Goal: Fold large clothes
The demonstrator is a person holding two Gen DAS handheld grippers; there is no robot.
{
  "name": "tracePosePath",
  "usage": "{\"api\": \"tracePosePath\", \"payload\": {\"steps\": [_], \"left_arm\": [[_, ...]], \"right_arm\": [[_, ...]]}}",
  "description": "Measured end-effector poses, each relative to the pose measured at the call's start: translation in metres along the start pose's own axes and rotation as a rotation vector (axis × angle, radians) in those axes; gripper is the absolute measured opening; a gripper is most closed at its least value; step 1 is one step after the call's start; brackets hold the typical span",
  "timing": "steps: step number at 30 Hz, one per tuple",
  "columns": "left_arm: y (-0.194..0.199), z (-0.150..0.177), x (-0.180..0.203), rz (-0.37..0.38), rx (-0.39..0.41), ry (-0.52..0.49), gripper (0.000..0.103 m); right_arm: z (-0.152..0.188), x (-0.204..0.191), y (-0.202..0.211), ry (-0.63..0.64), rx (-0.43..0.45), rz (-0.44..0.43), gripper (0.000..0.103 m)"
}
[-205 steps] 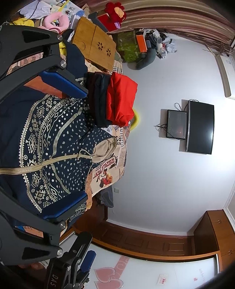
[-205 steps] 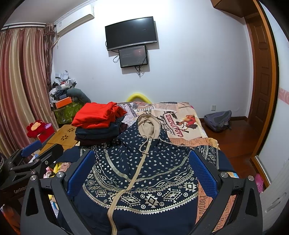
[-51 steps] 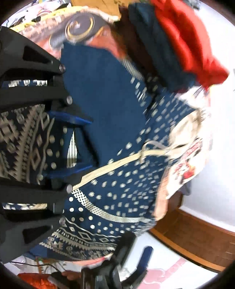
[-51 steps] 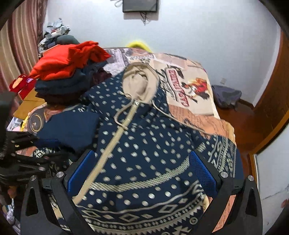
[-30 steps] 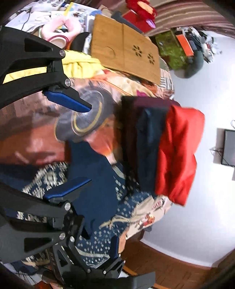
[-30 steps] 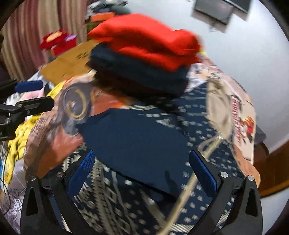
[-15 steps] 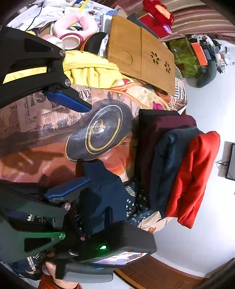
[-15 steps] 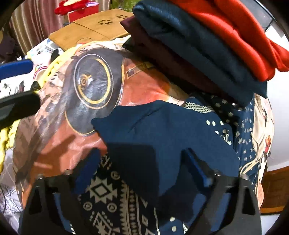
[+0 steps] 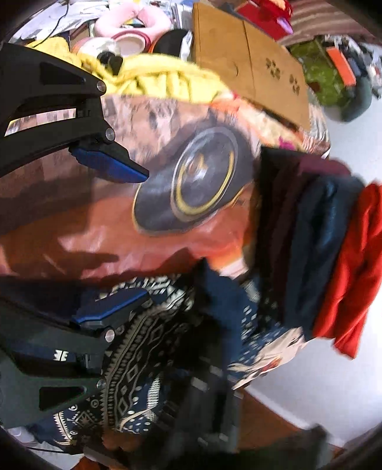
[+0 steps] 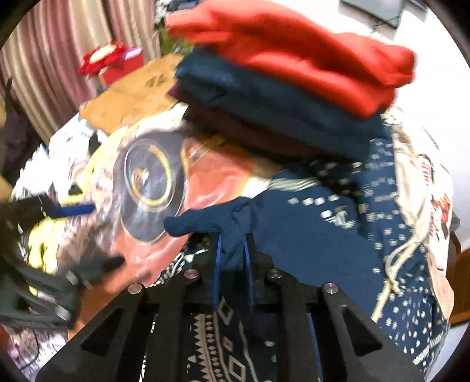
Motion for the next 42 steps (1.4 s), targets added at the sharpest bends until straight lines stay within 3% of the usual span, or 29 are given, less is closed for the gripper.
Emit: {"api": "tracePosePath", "payload": {"steps": [8,11,15,18,21,23,28,35,42], "left_arm": [[-0.039,-0.011,0.045,-0.039,-0.087,-0.078,0.073],[-0.051,-0.019,0.052,-0.082,-0.095,-0.067,0.073],[-0.064,-0.028,0.065,-0.076,-0.131,-0.034,0.073],[-0.064,-0.036,0.074,-0.170,-0.084,-0.041,0.073],[-0.057,-0.050,0.075,-0.317,0.002,-0.019,0.073],[-0.051,-0.057,0.068,-0.392,0.041,0.022,0.074],[-0.051,-0.055,0.049,-0.414,0.031,0.103,0.079],[-0.069,-0.041,0.037,-0.396,-0.043,0.106,0.082],[-0.078,-0.030,0.035,-0.382,-0.081,0.112,0.084]], "right_arm": [[-0.015,0.048,0.095,-0.107,0.232,0.034,0.012],[-0.012,0.072,0.134,-0.158,0.322,0.060,0.012],[-0.006,0.103,0.168,-0.207,0.403,0.124,0.012],[0.002,0.133,0.190,-0.273,0.452,0.144,0.012],[0.016,0.155,0.200,-0.339,0.479,0.153,0.012],[0.030,0.167,0.200,-0.383,0.479,0.149,0.012],[0.075,0.189,0.190,-0.438,0.407,0.130,0.012],[0.150,0.218,0.171,-0.568,0.269,0.112,0.011],[0.209,0.237,0.170,-0.701,0.208,0.129,0.011]]}}
Point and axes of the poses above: each gripper's, at about its wrist camera, not at the fingertips, and y roughly against the way its jaws point, x to its right, z to its underside, the point moved 2 cm from there along -y, roughly the way its jaws point, and after that the axes turned 9 degrees about -z, right-handed, at the moved point
